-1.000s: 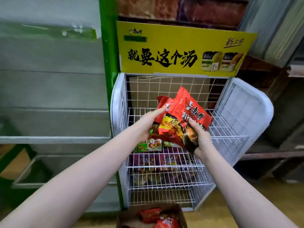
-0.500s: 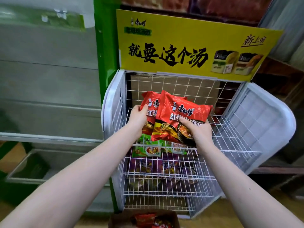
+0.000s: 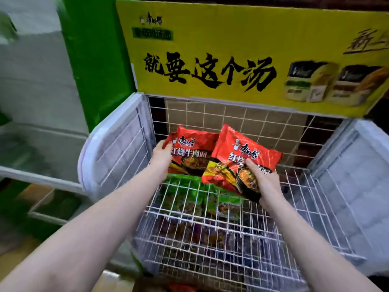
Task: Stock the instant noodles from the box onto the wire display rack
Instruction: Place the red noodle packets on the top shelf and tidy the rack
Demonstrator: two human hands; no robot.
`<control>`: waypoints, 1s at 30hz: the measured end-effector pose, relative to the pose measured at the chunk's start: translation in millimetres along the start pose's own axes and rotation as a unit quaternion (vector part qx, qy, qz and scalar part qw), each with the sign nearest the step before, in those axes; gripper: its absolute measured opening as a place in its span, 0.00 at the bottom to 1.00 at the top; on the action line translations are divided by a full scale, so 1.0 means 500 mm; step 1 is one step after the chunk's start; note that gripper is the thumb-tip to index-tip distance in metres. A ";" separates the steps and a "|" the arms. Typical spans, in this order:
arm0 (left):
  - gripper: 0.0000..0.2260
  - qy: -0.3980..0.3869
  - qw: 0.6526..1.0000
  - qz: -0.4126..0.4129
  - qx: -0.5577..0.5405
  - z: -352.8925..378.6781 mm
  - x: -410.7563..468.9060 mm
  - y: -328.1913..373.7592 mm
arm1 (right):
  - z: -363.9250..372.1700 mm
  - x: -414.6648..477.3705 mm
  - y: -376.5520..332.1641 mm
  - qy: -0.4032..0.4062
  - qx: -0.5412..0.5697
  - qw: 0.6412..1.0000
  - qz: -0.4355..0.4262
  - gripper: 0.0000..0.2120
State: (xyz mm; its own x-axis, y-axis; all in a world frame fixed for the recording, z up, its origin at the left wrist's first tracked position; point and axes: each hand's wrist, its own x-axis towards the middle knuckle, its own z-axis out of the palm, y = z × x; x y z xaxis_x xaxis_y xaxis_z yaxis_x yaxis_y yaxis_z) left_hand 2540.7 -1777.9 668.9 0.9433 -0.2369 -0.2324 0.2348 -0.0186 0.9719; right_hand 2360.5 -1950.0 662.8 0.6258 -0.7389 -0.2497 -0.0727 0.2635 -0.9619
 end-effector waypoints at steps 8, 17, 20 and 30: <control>0.12 0.011 1.000 -0.019 -0.001 0.004 0.091 0.011 | 0.001 0.069 0.013 -0.020 0.003 1.000 0.006 0.19; 0.19 0.084 0.996 -0.019 0.035 -0.003 0.175 -0.033 | 0.018 0.104 0.052 -0.011 -0.001 1.000 -0.009 0.38; 0.22 0.085 0.995 -0.012 0.057 -0.009 0.177 -0.037 | 0.019 0.103 0.053 -0.013 -0.016 1.000 -0.018 0.45; 0.08 0.159 0.964 0.108 0.184 0.061 0.029 -0.015 | 0.027 0.094 0.030 -0.024 0.001 1.000 -0.018 0.35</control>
State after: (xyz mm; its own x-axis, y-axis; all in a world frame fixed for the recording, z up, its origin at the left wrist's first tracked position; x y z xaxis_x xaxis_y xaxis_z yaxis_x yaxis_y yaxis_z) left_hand 2545.6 -1810.8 659.6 0.9988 0.0354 0.0342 -0.0191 -0.3601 0.9327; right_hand 2399.4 -1972.5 638.1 0.6646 -0.7171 -0.2099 -0.0477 0.2396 -0.9697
